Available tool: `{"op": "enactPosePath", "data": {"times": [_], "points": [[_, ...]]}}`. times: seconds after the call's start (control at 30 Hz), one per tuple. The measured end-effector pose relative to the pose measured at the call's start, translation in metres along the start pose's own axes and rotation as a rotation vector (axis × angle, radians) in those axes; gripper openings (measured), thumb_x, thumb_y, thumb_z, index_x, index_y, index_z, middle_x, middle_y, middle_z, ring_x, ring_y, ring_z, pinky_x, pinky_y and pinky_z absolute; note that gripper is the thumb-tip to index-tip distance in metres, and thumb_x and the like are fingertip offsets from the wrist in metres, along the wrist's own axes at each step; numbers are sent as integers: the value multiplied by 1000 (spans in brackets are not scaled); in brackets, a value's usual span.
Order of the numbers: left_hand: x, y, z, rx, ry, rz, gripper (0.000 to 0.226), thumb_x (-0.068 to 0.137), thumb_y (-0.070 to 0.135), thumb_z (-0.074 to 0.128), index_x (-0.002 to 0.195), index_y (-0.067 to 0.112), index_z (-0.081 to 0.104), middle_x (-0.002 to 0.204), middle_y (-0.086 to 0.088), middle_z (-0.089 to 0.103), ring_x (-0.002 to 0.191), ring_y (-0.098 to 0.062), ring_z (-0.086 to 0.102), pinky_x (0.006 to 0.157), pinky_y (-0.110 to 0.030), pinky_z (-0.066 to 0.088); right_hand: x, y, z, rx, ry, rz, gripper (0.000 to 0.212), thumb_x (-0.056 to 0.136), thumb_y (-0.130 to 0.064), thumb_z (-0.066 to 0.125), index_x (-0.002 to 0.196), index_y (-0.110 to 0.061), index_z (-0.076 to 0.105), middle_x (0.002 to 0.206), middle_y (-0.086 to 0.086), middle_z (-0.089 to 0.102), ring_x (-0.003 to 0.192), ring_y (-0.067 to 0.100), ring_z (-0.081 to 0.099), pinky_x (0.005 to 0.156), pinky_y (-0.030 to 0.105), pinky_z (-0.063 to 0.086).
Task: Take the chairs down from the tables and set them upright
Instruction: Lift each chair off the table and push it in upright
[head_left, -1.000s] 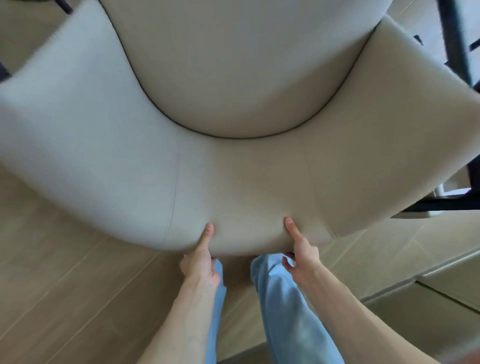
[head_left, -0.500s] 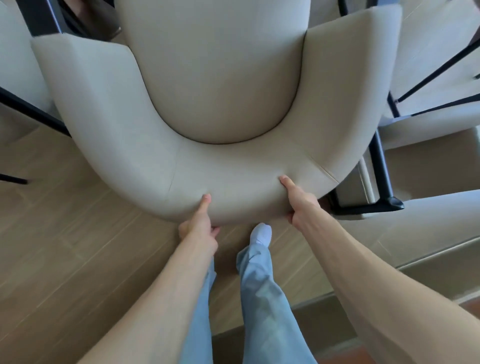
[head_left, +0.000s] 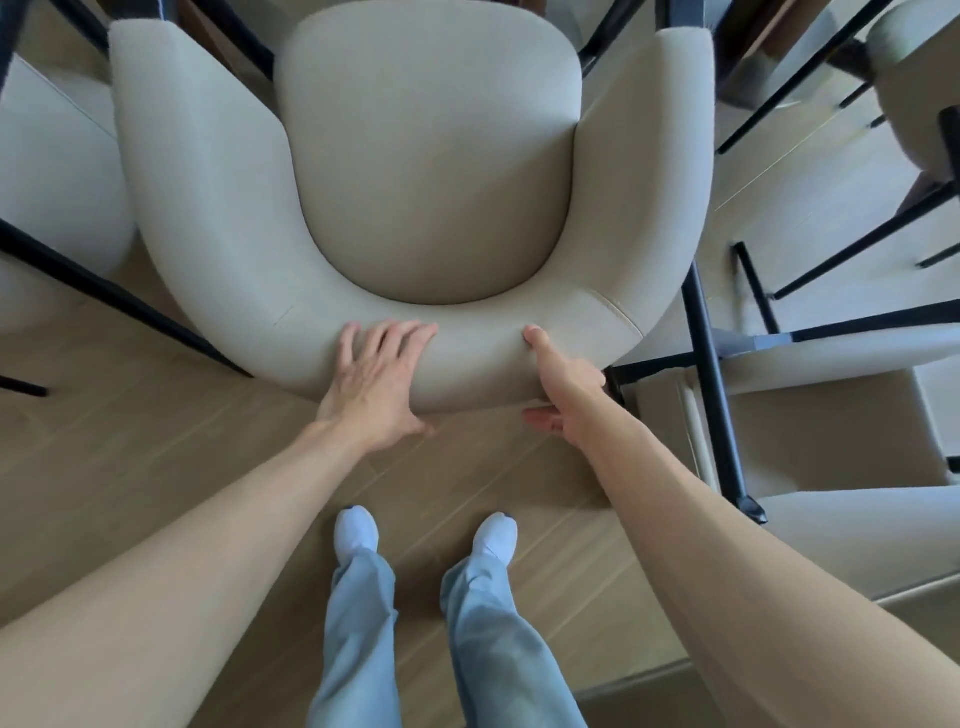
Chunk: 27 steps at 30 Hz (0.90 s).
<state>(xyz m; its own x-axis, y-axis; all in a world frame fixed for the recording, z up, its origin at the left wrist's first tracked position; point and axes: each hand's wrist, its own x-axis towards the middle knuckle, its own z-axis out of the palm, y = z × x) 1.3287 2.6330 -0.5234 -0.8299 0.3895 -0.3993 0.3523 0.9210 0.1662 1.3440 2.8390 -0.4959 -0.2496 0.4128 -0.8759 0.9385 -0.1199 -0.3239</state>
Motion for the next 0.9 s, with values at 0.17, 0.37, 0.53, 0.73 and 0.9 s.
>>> {"op": "enactPosePath", "data": {"times": [0.17,0.37,0.53,0.73,0.9], "points": [[40,-8,-17,66,134,-33,113,56,47,90,153,32,32,142,3,49,135,-24,40,118,-47,12,-14,3,-13,-699,402,-741,38,92,-39,51,73,-7,60,80,13,66,76,36,58,66,37,41],[95,-22,-55,62,162,-53,104,53,48,90,144,36,42,135,1,55,130,-26,43,113,-43,17,3,-72,17,-1172,191,-1265,94,76,-34,80,153,-14,30,154,9,34,148,29,24,120,43,16],[128,-37,-69,74,211,9,100,50,49,89,139,33,46,129,-1,57,125,-29,47,110,-44,20,32,-130,26,-1452,247,-1239,107,61,-45,88,150,-24,33,142,5,46,135,30,40,118,49,17],[167,-47,-102,72,173,38,113,44,78,81,140,30,46,129,-4,56,124,-30,48,107,-44,25,42,-181,32,-1490,260,-1201,106,60,-49,86,149,-25,34,134,5,48,127,30,43,115,49,23],[196,-56,-120,57,139,50,111,47,79,81,140,31,45,129,-3,56,124,-29,48,104,-44,28,53,-215,40,-1499,250,-1186,106,58,-51,87,148,-28,35,131,4,49,126,30,44,114,49,25]]}}
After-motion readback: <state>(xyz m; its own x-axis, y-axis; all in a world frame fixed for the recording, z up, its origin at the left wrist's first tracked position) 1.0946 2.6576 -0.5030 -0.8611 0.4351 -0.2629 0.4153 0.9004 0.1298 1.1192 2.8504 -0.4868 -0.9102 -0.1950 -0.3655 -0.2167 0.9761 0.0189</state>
